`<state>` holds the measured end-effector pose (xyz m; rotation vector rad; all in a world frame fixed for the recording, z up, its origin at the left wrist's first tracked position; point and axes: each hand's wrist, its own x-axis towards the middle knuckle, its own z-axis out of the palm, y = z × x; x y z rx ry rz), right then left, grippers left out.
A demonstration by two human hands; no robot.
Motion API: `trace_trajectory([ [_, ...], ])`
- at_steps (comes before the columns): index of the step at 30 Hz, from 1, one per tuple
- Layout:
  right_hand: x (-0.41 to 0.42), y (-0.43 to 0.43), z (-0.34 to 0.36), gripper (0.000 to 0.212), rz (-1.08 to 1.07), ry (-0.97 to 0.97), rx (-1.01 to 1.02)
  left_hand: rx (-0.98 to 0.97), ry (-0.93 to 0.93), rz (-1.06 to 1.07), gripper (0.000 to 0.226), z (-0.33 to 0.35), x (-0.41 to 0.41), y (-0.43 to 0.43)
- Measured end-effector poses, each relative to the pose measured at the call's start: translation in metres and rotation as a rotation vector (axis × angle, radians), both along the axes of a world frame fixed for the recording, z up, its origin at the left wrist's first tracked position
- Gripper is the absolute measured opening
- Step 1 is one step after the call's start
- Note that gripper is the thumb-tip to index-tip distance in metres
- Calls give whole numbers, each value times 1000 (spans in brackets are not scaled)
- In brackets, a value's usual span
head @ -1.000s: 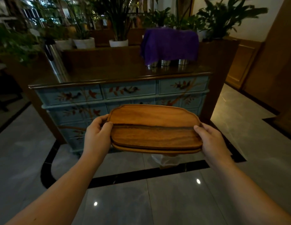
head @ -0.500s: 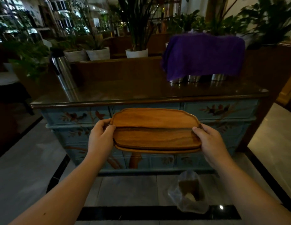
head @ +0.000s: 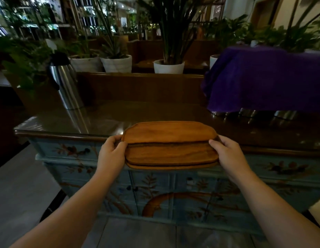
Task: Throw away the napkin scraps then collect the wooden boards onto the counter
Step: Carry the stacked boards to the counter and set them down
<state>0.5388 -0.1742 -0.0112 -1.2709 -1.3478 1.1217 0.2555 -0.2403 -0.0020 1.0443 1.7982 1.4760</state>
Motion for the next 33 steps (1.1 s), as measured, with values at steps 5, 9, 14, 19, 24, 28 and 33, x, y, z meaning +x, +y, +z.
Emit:
trace_trajectory([
  [5,-45,73,-4,21,-23,-66,-18,-47,8,-100,11,-7,-57,91],
  [9,-74,126,0,21,28,-210,-62,-153,11,-240,36,-8,-103,159],
  [14,-101,177,3,19,59,-358,-147,-263,45,-355,43,-10,-135,225],
  [19,-112,218,-4,16,49,-508,-187,-321,156,-365,39,-18,-139,268],
  [24,-122,260,-10,17,69,-599,-197,-374,205,-301,22,-24,-142,302],
  [28,-125,290,-12,21,90,-657,-211,-407,175,-286,14,-25,-145,323],
  [33,-121,311,-16,31,117,-740,-234,-414,156,-297,33,-26,-145,335],
])
